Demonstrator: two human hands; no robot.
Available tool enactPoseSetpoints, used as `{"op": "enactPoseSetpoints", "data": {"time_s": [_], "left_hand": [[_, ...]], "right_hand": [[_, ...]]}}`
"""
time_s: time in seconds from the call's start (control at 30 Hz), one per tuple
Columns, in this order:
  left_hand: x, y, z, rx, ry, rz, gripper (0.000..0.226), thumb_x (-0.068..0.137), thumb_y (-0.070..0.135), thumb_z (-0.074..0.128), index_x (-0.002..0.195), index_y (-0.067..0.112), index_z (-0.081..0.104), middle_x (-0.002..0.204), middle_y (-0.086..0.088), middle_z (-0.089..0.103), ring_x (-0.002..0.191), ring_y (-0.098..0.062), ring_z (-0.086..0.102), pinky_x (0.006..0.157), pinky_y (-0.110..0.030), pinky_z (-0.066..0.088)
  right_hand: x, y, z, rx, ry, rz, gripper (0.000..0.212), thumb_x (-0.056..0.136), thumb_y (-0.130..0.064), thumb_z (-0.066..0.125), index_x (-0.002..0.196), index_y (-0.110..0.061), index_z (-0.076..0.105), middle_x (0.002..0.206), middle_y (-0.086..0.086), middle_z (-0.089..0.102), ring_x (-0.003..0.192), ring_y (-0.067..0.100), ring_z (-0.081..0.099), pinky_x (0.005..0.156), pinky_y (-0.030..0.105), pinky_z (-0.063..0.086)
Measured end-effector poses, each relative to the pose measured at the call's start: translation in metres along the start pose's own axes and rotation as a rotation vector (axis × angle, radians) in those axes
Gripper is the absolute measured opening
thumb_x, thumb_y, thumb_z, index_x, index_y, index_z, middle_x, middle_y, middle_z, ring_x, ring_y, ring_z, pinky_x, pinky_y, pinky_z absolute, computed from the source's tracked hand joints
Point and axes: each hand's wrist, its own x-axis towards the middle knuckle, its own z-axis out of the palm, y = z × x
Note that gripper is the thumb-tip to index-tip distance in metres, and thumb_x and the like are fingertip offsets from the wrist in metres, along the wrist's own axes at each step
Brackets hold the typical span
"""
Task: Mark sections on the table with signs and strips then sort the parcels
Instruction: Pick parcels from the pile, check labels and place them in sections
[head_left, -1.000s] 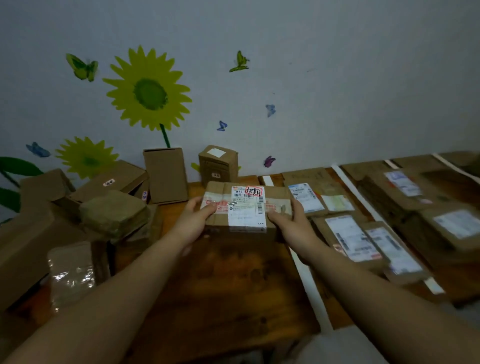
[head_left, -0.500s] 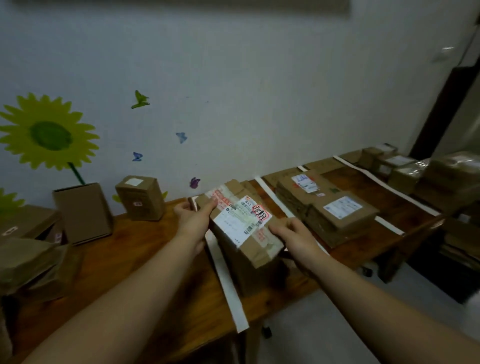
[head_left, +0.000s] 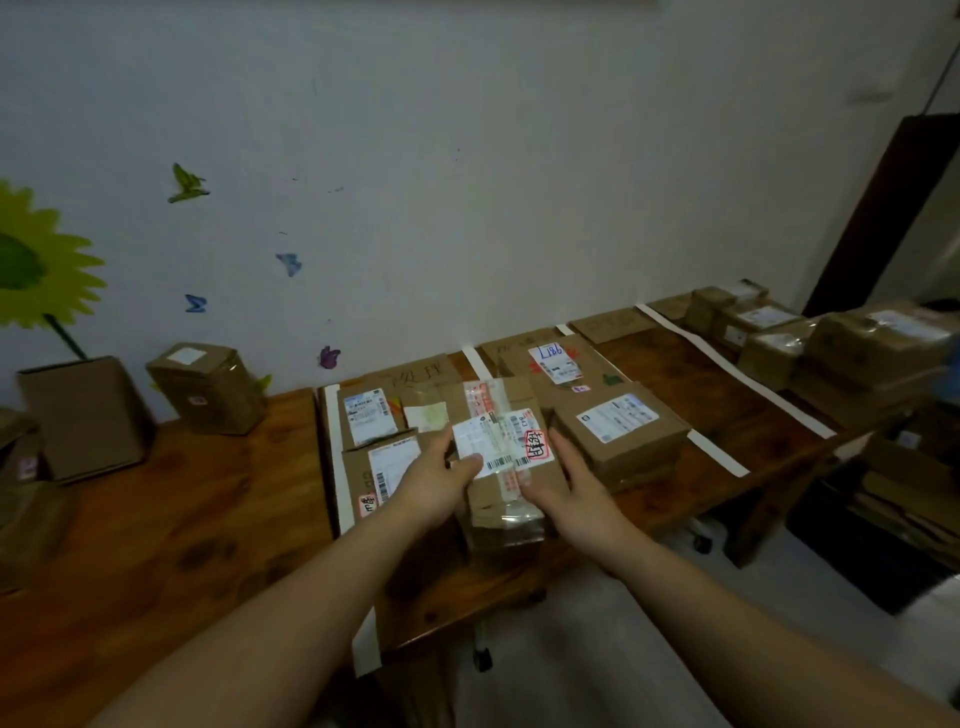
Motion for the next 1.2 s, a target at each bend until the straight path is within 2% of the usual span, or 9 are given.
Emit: {"op": "enactPoseSetpoints", "data": {"time_s": [0.07, 0.13, 0.23, 0.3, 0.37, 0.53, 0.77, 0.93, 1.2], "left_hand": [[0.008, -0.014, -0.005, 0.356, 0.010, 0.090, 0.054, 0.091, 0.032, 0.058, 0.141, 0.034, 0.036, 0.141, 0.008, 0.048, 0.128, -0.018, 0.047, 0.087, -0.023, 0.048], [0.016, -0.031, -0.014, 0.724, 0.029, 0.041, 0.067, 0.086, 0.050, 0.058, 0.144, 0.037, 0.028, 0.155, 0.004, 0.027, 0.144, -0.029, 0.019, 0.111, -0.049, 0.031], [0.017, -0.050, -0.024, 0.980, -0.042, -0.206, 0.084, 0.084, 0.058, 0.055, 0.150, 0.034, 0.009, 0.160, -0.005, -0.003, 0.145, -0.037, -0.003, 0.113, -0.058, 0.009], [0.019, -0.059, -0.028, 1.003, -0.103, -0.265, 0.082, 0.087, 0.054, 0.054, 0.151, 0.031, 0.009, 0.159, -0.008, -0.001, 0.145, -0.038, 0.004, 0.114, -0.054, 0.016], [0.021, -0.070, -0.031, 1.023, -0.140, -0.253, 0.078, 0.090, 0.048, 0.053, 0.151, 0.031, 0.007, 0.159, -0.009, 0.001, 0.145, -0.038, 0.003, 0.115, -0.049, 0.021], [0.023, -0.079, -0.040, 1.046, -0.163, -0.249, 0.076, 0.092, 0.047, 0.050, 0.151, 0.035, 0.002, 0.160, -0.005, -0.002, 0.145, -0.036, -0.007, 0.118, -0.048, 0.013], [0.017, -0.075, -0.049, 0.939, -0.191, -0.310, 0.080, 0.090, 0.053, 0.051, 0.151, 0.036, 0.001, 0.160, -0.001, -0.009, 0.145, -0.031, -0.014, 0.119, -0.048, 0.005], [-0.001, -0.060, -0.082, 0.810, 0.019, -0.372, 0.080, 0.087, 0.057, 0.051, 0.150, 0.036, 0.006, 0.160, -0.001, -0.004, 0.146, -0.028, -0.009, 0.119, -0.047, 0.005], [-0.088, -0.091, -0.249, 0.769, 0.257, -0.557, 0.082, 0.089, 0.058, 0.049, 0.152, 0.031, 0.004, 0.160, -0.004, -0.005, 0.146, -0.030, -0.007, 0.117, -0.042, 0.006]], "right_hand": [[0.008, 0.006, 0.000, -0.010, 0.038, 0.047, 0.058, 0.092, -0.027, 0.062, 0.140, -0.042, 0.033, 0.136, -0.010, 0.051, 0.121, 0.014, 0.054, 0.091, 0.029, 0.050], [0.016, 0.014, 0.001, -0.048, 0.034, 0.079, 0.060, 0.093, -0.028, 0.061, 0.144, -0.036, 0.031, 0.138, -0.005, 0.050, 0.122, 0.017, 0.053, 0.096, 0.035, 0.049], [0.026, 0.030, 0.005, -0.110, -0.015, 0.110, 0.056, 0.095, -0.028, 0.058, 0.144, -0.033, 0.031, 0.128, -0.009, 0.052, 0.114, 0.009, 0.053, 0.081, 0.019, 0.049], [0.035, 0.037, 0.009, -0.175, -0.061, 0.090, 0.052, 0.096, -0.030, 0.055, 0.142, -0.035, 0.031, 0.125, -0.014, 0.051, 0.108, 0.002, 0.051, 0.075, 0.012, 0.047], [0.046, 0.047, 0.013, -0.207, -0.074, 0.083, 0.050, 0.097, -0.031, 0.052, 0.142, -0.038, 0.031, 0.131, -0.013, 0.052, 0.115, 0.005, 0.052, 0.086, 0.020, 0.050], [0.073, 0.058, 0.020, -0.479, -0.184, 0.068, 0.048, 0.099, -0.044, 0.039, 0.146, -0.040, 0.027, 0.138, -0.003, 0.046, 0.117, 0.012, 0.047, 0.099, 0.035, 0.045], [0.110, 0.033, 0.005, -0.821, -0.314, 0.024, 0.059, 0.085, -0.062, 0.052, 0.138, -0.038, 0.039, 0.146, 0.003, 0.029, 0.132, 0.024, 0.035, 0.107, 0.043, 0.038], [0.118, -0.012, 0.055, -0.826, -0.279, -0.232, 0.061, 0.086, -0.061, 0.051, 0.139, -0.033, 0.042, 0.148, -0.001, 0.032, 0.134, 0.020, 0.032, 0.109, 0.040, 0.032], [0.119, -0.090, 0.206, -0.788, -0.553, -0.432, 0.066, 0.087, -0.061, 0.051, 0.142, -0.026, 0.040, 0.145, 0.003, 0.037, 0.133, 0.023, 0.036, 0.108, 0.035, 0.031]]}}
